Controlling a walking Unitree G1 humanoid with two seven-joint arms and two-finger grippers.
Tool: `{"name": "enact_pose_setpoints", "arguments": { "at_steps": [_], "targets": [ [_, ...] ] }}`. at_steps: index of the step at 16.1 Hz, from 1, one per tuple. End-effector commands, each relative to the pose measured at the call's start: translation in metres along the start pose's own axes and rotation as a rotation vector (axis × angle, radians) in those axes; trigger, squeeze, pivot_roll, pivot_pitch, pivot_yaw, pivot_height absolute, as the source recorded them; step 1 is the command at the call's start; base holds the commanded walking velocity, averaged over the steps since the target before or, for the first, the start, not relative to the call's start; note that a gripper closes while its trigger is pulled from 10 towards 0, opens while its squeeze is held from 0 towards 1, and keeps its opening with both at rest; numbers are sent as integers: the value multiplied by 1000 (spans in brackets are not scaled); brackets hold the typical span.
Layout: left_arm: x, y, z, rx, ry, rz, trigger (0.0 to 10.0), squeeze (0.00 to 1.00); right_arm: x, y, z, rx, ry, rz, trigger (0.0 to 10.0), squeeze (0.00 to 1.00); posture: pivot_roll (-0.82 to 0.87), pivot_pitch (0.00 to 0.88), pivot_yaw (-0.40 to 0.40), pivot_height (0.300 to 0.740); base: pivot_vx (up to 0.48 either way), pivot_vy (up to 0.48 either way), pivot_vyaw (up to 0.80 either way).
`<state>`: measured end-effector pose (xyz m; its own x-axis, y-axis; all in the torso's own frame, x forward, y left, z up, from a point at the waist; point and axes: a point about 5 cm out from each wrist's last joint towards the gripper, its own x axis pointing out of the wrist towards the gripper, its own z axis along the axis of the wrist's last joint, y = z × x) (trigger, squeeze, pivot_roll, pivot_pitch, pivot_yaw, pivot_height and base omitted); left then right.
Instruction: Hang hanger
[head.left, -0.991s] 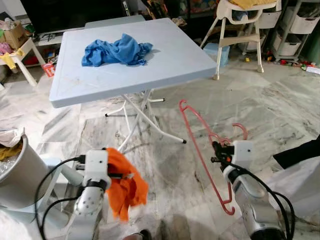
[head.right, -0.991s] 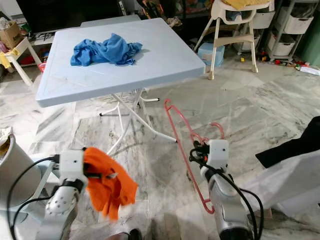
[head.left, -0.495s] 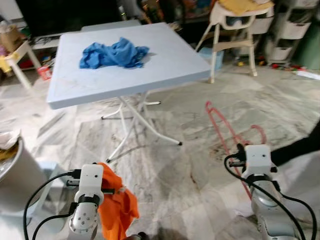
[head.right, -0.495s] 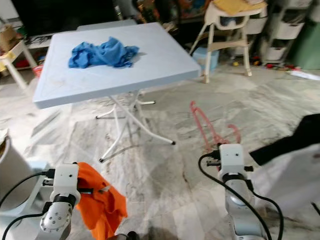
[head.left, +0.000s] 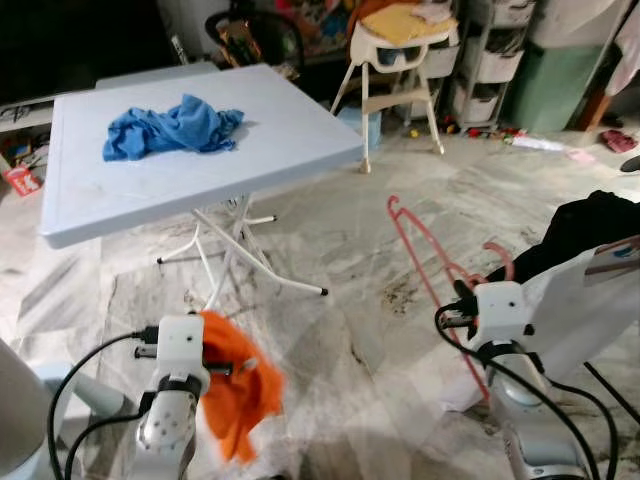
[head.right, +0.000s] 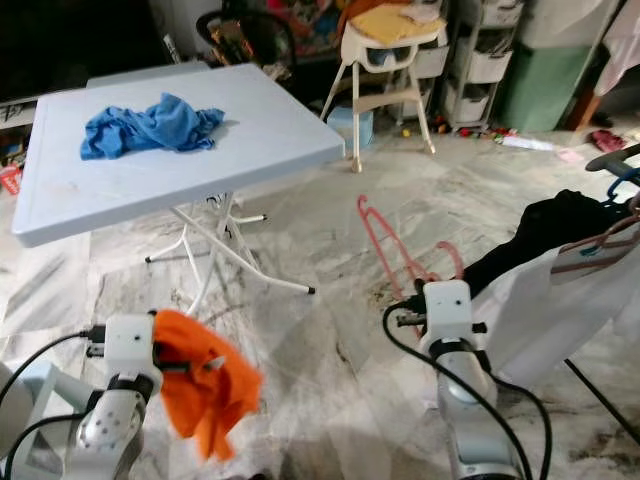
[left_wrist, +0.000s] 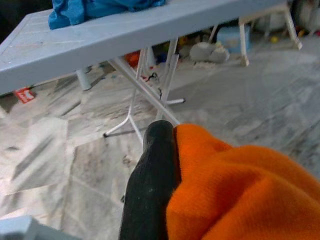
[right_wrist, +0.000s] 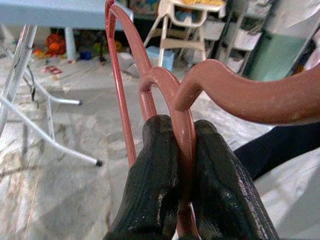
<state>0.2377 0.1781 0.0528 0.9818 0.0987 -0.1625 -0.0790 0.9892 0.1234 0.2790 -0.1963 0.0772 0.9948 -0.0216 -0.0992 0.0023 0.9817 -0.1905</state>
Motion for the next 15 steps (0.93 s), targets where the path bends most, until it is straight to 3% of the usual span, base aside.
{"name": "enact_pose_setpoints", "arguments": {
  "at_steps": [1, 6, 15],
  "targets": [
    [5, 10, 10, -13, -28, 24, 10000, 0, 3, 7, 12, 28, -54, 22, 10000, 0, -98, 9, 72, 740, 285, 386, 575],
    [8, 8, 9, -8, -19, 8, 10000, 0, 1, 6, 10, 42, -48, 17, 10000, 0, -109, 8, 87, 740, 285, 386, 465],
    [12, 2, 10, -30, -5, 1, 10000, 0, 5, 10, 11, 47, -48, 23, 10000, 0, -104, 0, 78, 740, 0, 0, 0]
  ]
}}
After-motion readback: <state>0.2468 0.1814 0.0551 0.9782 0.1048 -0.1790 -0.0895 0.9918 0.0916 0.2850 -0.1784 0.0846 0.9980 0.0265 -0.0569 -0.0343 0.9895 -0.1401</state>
